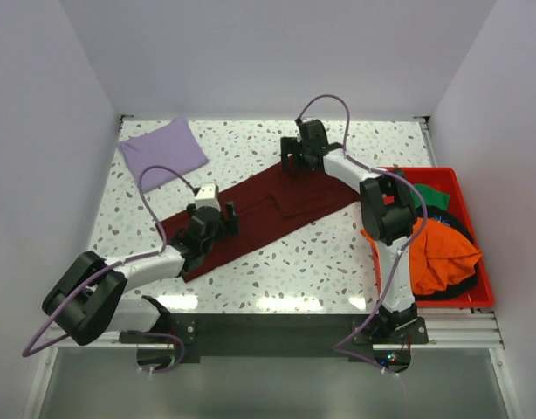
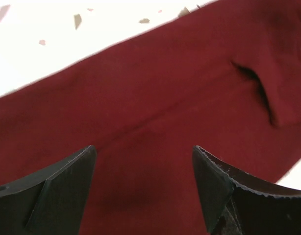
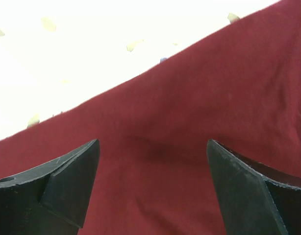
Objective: Fold and stack the t-shirts
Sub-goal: Fold the tshirt
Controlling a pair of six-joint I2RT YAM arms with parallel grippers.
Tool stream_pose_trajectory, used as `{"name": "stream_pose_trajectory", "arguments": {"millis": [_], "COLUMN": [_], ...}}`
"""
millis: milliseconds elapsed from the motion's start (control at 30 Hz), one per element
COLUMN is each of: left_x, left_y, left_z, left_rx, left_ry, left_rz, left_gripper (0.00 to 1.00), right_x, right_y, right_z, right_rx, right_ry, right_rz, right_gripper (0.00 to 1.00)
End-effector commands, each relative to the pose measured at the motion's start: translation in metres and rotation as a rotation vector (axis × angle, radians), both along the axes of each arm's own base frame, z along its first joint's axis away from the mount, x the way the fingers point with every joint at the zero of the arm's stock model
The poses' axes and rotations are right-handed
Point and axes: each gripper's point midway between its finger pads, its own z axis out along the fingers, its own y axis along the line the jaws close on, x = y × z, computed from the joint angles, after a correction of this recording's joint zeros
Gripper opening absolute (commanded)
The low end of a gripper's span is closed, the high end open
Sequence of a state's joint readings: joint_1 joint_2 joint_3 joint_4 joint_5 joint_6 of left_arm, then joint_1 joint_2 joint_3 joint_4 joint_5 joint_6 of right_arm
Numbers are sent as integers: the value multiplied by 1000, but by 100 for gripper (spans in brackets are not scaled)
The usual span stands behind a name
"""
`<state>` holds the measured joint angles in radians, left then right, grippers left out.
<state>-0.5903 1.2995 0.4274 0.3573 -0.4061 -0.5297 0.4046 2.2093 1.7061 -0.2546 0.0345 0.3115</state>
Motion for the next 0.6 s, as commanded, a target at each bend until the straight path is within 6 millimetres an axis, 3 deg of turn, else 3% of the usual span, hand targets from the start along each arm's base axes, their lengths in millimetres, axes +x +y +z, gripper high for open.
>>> {"name": "stream_pose_trajectory", "arguments": {"millis": [0, 33, 67, 100, 233, 333, 567], "left_x": [-8, -13, -18, -22, -37, -48, -67], "left_y": [-9, -13, -20, -21, -32, -35, -31], "left_z": [-2, -5, -6, -10, -15, -25, -51], "left_rx": [60, 55, 48, 47, 22, 20, 20], "left_ry": [-6, 1, 4, 16, 38, 61, 132], "left_rz": [-26, -50, -74, -86, -137, -151, -143], "left_gripper": [84, 84, 85, 85, 85, 86, 86], "right_x": [-13, -23, -30, -36, -65, -69, -64], "right_y": [0, -5, -6, -7, -6, -7, -4], "right_z": [79, 71, 88, 87, 57, 29, -2], "right_rx": [49, 44, 58, 60, 84, 74, 80], "right_ry": [-117, -99, -125, -121, -31, 30, 89], "right_rz": [43, 43, 44, 42, 70, 51, 28], "right_gripper": [94, 94, 94, 95, 95, 95, 95]}}
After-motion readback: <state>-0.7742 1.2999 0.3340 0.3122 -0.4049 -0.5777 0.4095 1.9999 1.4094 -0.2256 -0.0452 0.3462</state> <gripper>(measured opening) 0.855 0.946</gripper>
